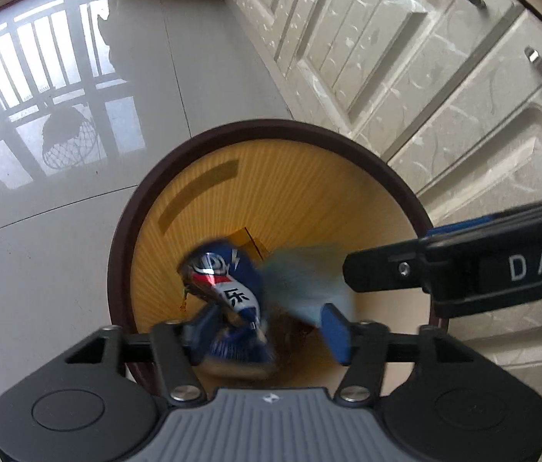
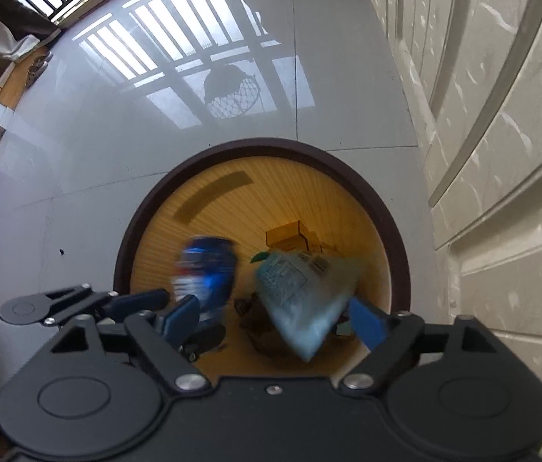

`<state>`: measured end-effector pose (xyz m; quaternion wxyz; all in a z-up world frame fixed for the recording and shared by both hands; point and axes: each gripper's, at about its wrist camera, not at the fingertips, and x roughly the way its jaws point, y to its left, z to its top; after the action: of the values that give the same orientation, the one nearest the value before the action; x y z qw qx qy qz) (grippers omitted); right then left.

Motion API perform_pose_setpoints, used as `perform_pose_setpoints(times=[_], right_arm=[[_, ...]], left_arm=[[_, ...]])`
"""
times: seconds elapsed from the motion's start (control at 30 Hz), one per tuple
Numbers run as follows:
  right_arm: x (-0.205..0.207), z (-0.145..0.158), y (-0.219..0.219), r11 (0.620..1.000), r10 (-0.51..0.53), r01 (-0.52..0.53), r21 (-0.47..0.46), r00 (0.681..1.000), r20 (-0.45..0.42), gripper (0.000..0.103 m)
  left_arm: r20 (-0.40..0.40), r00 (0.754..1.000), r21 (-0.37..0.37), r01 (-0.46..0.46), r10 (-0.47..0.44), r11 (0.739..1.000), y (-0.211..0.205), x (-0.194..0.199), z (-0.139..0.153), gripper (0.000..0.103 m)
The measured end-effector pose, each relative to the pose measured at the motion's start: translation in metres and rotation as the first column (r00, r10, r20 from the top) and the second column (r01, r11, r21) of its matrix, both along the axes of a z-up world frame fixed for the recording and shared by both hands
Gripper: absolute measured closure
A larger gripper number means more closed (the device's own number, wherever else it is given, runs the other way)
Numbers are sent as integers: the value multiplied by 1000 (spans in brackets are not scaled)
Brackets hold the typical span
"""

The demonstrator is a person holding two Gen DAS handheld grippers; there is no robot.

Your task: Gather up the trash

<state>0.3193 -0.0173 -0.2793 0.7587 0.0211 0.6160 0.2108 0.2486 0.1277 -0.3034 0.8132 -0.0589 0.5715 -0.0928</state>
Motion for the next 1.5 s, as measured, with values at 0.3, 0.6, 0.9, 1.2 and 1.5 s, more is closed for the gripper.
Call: perform_pose_setpoints(times=[0.3,0.6,0.9,1.2,1.5], right_arm=[[-4,5,3,999,47,-47,-13,999,-22,3],[-8,27,0,999,47,-47,-20,999,10,0],[-22,65,3,996,74,-70,-63,995,71,0],[-44,122,1,992,115,-107,-63,985,125,0],[-74,185,-16,991,135,-129,-44,971,197,0]], left_arm=[[-29,1000,14,-7,7,1000,5,-6,12,10],[-46,999,10,-28,29,1000,6,-15,33,0],[-53,996,39,-67,69,997,10,-32,66,0],[-29,987,64,-157,159,986,25,-62,111,0],[48,974,62,-222,220,973,21,-91,174,0]])
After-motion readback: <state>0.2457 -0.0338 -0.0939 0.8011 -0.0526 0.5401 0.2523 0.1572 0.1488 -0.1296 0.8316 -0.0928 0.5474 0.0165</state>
